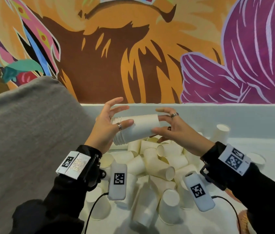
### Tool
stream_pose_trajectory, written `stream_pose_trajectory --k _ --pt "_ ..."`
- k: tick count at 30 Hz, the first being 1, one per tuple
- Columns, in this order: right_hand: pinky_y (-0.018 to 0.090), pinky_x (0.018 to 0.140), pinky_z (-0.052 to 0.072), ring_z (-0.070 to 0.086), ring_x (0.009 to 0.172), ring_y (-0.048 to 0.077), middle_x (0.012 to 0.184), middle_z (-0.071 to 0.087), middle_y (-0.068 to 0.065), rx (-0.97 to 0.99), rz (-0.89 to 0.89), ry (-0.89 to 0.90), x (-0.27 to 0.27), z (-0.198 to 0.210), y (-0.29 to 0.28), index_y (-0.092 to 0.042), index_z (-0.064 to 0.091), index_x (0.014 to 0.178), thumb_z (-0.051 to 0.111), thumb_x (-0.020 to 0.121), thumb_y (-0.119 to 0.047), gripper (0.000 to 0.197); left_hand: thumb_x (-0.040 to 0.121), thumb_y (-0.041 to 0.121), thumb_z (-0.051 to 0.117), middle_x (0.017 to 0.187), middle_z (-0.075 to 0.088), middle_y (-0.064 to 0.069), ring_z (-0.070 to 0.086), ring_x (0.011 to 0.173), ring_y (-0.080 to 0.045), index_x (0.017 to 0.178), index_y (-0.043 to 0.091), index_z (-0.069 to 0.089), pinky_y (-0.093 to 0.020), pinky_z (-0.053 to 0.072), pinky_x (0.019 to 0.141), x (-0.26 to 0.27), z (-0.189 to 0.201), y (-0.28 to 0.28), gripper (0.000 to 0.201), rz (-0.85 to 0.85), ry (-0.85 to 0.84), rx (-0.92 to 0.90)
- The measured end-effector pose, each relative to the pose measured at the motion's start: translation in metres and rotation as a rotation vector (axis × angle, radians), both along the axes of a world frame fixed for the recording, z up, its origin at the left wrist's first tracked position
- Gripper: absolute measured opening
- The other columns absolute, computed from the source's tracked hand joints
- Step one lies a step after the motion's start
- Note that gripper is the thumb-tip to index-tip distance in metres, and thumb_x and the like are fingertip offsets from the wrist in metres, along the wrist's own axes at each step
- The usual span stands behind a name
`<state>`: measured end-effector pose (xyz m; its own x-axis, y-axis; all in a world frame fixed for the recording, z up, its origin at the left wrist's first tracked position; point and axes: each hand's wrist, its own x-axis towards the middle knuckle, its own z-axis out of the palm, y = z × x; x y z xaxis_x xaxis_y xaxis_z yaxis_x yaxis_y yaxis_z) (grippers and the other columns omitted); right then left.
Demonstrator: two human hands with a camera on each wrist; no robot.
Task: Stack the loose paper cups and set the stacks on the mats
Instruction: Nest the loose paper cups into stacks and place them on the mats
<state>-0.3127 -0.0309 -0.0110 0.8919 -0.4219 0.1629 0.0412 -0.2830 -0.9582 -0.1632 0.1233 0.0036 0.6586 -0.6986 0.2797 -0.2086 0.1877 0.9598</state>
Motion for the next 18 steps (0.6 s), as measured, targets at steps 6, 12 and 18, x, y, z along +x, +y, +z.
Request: stream_pose_trajectory --k 6,12,18 --pt "0.031 0.066 0.054 0.068 0.084 0.021 0.12 0.054 -0.003 -0.048 -0.065 0.143 -0.009 -0.022 0.0 -0.028 0.032 0.13 0.052 0.092 -0.038 0.044 0.077 -0.004 0.069 0.116 0.061 0.006 0.052 0.119 -0.016 0.115 0.038 0.051 -0.044 0.047 0.1 0.008 -0.006 -0.002 0.059 0.031 0.038 -0.032" --pt "0.018 0.077 0.047 0.062 0.092 0.014 0.123 0.052 -0.011 -0.57 0.299 0.79 -0.03 -0.075 -0.005 -0.027 0.044 0.126 0.066 0.084 -0.04 0.05 0.081 -0.01 0.063 0.116 0.06 0.003 0.054 0.114 -0.014 0.116 0.033 0.05 -0.037 0.052 0.09 0.015 -0.007 -0.001 0.058 0.026 0.068 -0.055" --pt "0.04 0.094 0.049 0.061 0.106 0.027 0.129 0.049 -0.007 -0.652 0.413 0.982 -0.029 -0.106 0.007 -0.03 0.041 0.129 0.077 0.073 -0.038 0.067 0.081 -0.012 0.061 0.115 0.06 0.001 0.054 0.114 -0.018 0.115 0.032 0.052 -0.046 0.049 0.096 0.015 -0.008 -0.007 0.057 0.003 0.103 -0.062"
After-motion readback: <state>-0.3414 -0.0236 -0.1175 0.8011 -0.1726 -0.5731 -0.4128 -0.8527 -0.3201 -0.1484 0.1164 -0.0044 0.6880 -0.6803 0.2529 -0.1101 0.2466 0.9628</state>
